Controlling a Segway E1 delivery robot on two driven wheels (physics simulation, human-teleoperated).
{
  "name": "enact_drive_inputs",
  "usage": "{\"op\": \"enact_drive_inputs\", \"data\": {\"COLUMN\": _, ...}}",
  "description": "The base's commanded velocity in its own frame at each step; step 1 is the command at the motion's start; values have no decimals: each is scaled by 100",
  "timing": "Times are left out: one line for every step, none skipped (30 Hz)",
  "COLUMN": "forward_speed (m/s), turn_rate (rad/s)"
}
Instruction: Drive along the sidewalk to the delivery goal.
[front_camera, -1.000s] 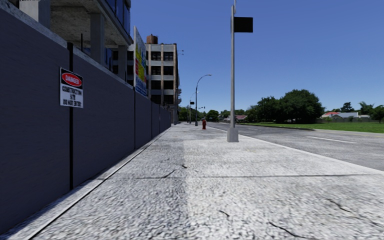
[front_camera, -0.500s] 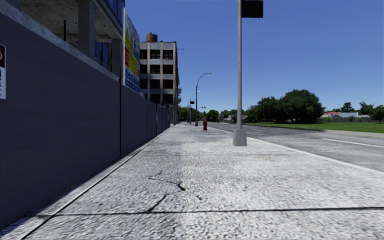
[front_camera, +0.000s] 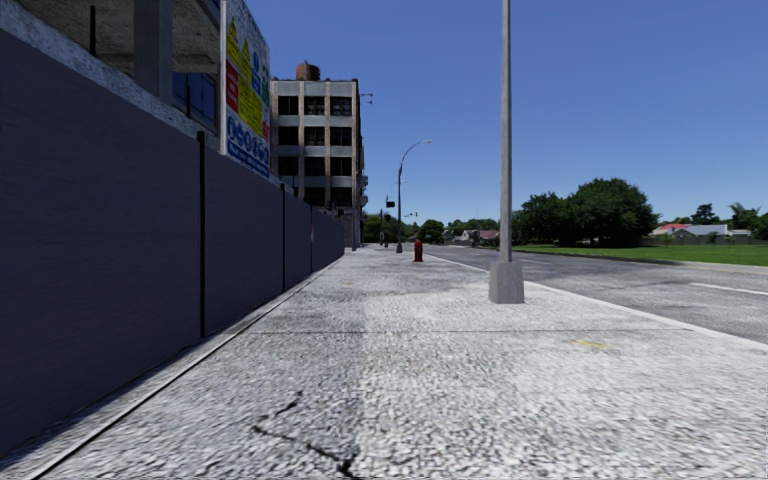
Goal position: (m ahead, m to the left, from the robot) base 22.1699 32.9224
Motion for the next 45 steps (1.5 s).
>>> {"op": "enact_drive_inputs", "data": {"forward_speed": 200, "turn_rate": 21}}
{"op": "enact_drive_inputs", "data": {"forward_speed": 200, "turn_rate": 21}}
{"op": "enact_drive_inputs", "data": {"forward_speed": 200, "turn_rate": 21}}
{"op": "enact_drive_inputs", "data": {"forward_speed": 200, "turn_rate": 21}}
{"op": "enact_drive_inputs", "data": {"forward_speed": 200, "turn_rate": 21}}
{"op": "enact_drive_inputs", "data": {"forward_speed": 200, "turn_rate": 21}}
{"op": "enact_drive_inputs", "data": {"forward_speed": 200, "turn_rate": 21}}
{"op": "enact_drive_inputs", "data": {"forward_speed": 200, "turn_rate": 21}}
{"op": "enact_drive_inputs", "data": {"forward_speed": 200, "turn_rate": 18}}
{"op": "enact_drive_inputs", "data": {"forward_speed": 200, "turn_rate": 0}}
{"op": "enact_drive_inputs", "data": {"forward_speed": 200, "turn_rate": 0}}
{"op": "enact_drive_inputs", "data": {"forward_speed": 200, "turn_rate": 0}}
{"op": "enact_drive_inputs", "data": {"forward_speed": 200, "turn_rate": 0}}
{"op": "enact_drive_inputs", "data": {"forward_speed": 200, "turn_rate": 0}}
{"op": "enact_drive_inputs", "data": {"forward_speed": 200, "turn_rate": 0}}
{"op": "enact_drive_inputs", "data": {"forward_speed": 200, "turn_rate": 0}}
{"op": "enact_drive_inputs", "data": {"forward_speed": 200, "turn_rate": 0}}
{"op": "enact_drive_inputs", "data": {"forward_speed": 200, "turn_rate": 0}}
{"op": "enact_drive_inputs", "data": {"forward_speed": 200, "turn_rate": 0}}
{"op": "enact_drive_inputs", "data": {"forward_speed": 200, "turn_rate": 0}}
{"op": "enact_drive_inputs", "data": {"forward_speed": 200, "turn_rate": 0}}
{"op": "enact_drive_inputs", "data": {"forward_speed": 200, "turn_rate": 0}}
{"op": "enact_drive_inputs", "data": {"forward_speed": 200, "turn_rate": 0}}
{"op": "enact_drive_inputs", "data": {"forward_speed": 200, "turn_rate": 0}}
{"op": "enact_drive_inputs", "data": {"forward_speed": 200, "turn_rate": 0}}
{"op": "enact_drive_inputs", "data": {"forward_speed": 200, "turn_rate": 0}}
{"op": "enact_drive_inputs", "data": {"forward_speed": 200, "turn_rate": 0}}
{"op": "enact_drive_inputs", "data": {"forward_speed": 200, "turn_rate": 0}}
{"op": "enact_drive_inputs", "data": {"forward_speed": 200, "turn_rate": 0}}
{"op": "enact_drive_inputs", "data": {"forward_speed": 200, "turn_rate": 0}}
{"op": "enact_drive_inputs", "data": {"forward_speed": 200, "turn_rate": 0}}
{"op": "enact_drive_inputs", "data": {"forward_speed": 200, "turn_rate": 0}}
{"op": "enact_drive_inputs", "data": {"forward_speed": 200, "turn_rate": 0}}
{"op": "enact_drive_inputs", "data": {"forward_speed": 200, "turn_rate": 0}}
{"op": "enact_drive_inputs", "data": {"forward_speed": 200, "turn_rate": 0}}
{"op": "enact_drive_inputs", "data": {"forward_speed": 200, "turn_rate": 0}}
{"op": "enact_drive_inputs", "data": {"forward_speed": 200, "turn_rate": 0}}
{"op": "enact_drive_inputs", "data": {"forward_speed": 200, "turn_rate": 0}}
{"op": "enact_drive_inputs", "data": {"forward_speed": 200, "turn_rate": 0}}
{"op": "enact_drive_inputs", "data": {"forward_speed": 200, "turn_rate": 0}}
{"op": "enact_drive_inputs", "data": {"forward_speed": 200, "turn_rate": 0}}
{"op": "enact_drive_inputs", "data": {"forward_speed": 200, "turn_rate": 0}}
{"op": "enact_drive_inputs", "data": {"forward_speed": 200, "turn_rate": 0}}
{"op": "enact_drive_inputs", "data": {"forward_speed": 200, "turn_rate": 0}}
{"op": "enact_drive_inputs", "data": {"forward_speed": 200, "turn_rate": 0}}
